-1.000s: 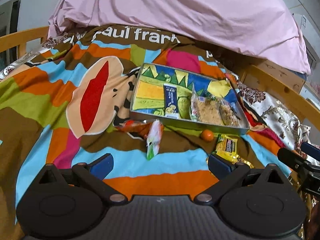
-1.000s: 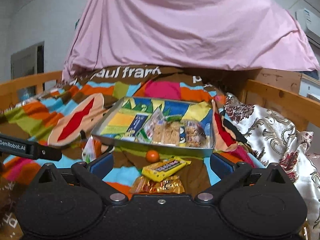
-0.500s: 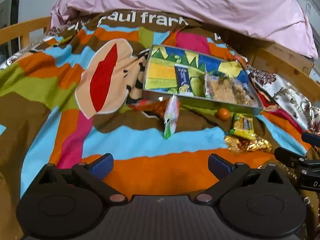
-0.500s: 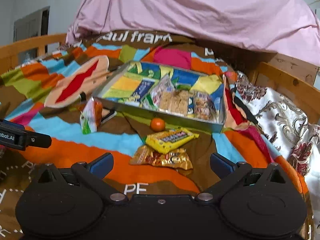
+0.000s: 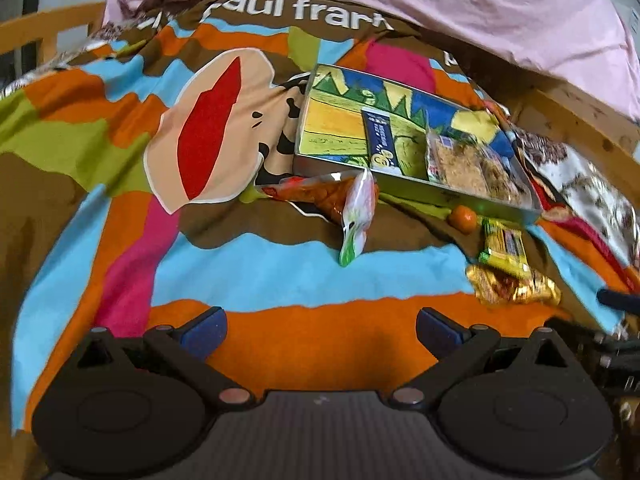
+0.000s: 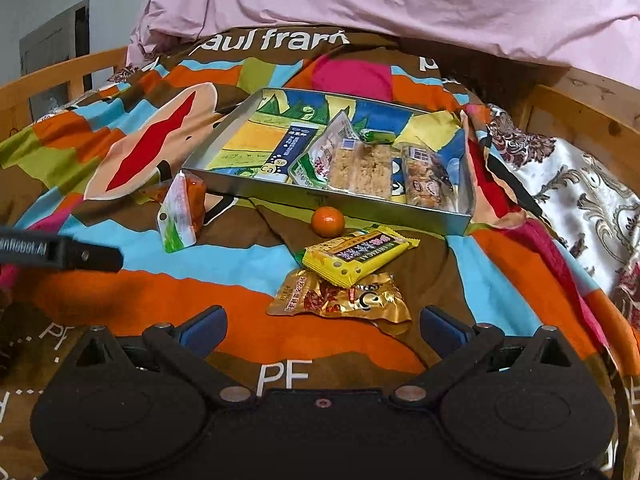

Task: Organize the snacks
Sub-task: 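Grasp the small orange red-top bag with the left gripper while the right grasps the yellow bar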

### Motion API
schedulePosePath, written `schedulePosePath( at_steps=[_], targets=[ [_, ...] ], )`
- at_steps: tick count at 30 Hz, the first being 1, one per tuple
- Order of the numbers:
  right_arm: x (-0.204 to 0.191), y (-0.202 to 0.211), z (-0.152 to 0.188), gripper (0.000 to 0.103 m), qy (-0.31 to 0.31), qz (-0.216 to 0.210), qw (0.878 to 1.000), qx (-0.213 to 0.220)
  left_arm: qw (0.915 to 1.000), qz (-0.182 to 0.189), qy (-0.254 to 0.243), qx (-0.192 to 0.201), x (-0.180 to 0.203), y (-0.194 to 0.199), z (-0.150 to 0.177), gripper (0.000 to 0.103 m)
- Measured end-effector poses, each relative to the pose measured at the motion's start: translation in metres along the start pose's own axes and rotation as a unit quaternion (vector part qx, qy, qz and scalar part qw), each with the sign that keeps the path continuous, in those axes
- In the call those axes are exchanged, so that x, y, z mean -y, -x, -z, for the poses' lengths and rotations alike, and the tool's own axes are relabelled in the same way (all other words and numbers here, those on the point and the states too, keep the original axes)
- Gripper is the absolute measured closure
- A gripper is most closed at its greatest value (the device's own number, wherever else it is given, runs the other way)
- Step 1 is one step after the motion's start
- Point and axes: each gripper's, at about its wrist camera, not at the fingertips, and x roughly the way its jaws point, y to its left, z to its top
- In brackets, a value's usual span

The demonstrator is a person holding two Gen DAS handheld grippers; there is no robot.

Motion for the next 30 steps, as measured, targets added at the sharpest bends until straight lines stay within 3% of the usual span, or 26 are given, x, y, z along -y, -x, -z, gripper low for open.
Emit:
schedulePosePath(
  at_steps=[4,9,14,18,25,30],
  targets=[
    [-0.001,-0.014,-0.006,0.001,0.016,0.007,1.0,0.013,0.9995,0.008,0.032,0.001,-0.002,-0.009,-0.01,0.0],
    [0.013,-0.032,-0.018,0.001,-0.025,0.012,0.998,0.053,0.9982,0.022,0.053,0.015,-0.004,-0.018,-0.026,0.0],
    [0.029,-0.065,-0.024,0.001,-0.08,0.019,0.996,0.031,0.991,0.042,0.108,0.066,-0.009,-0.022,-0.04,0.0],
    [0.036,-0.082,-0.023,0.001,-0.119,0.011,0.993,0.017,0.9855,0.046,0.153,0.056,-0.013,-0.041,-0.051,0.0],
    [0.039,-0.102,-0.023,0.001,-0.146,0.002,0.989,0.014,0.9657,0.06,0.252,0.016,-0.023,-0.081,-0.073,0.0],
    [0.042,-0.111,-0.025,0.0,-0.151,0.0,0.988,0.014,0.9576,0.048,0.284,-0.016,-0.022,-0.104,-0.078,0.0]
  ],
)
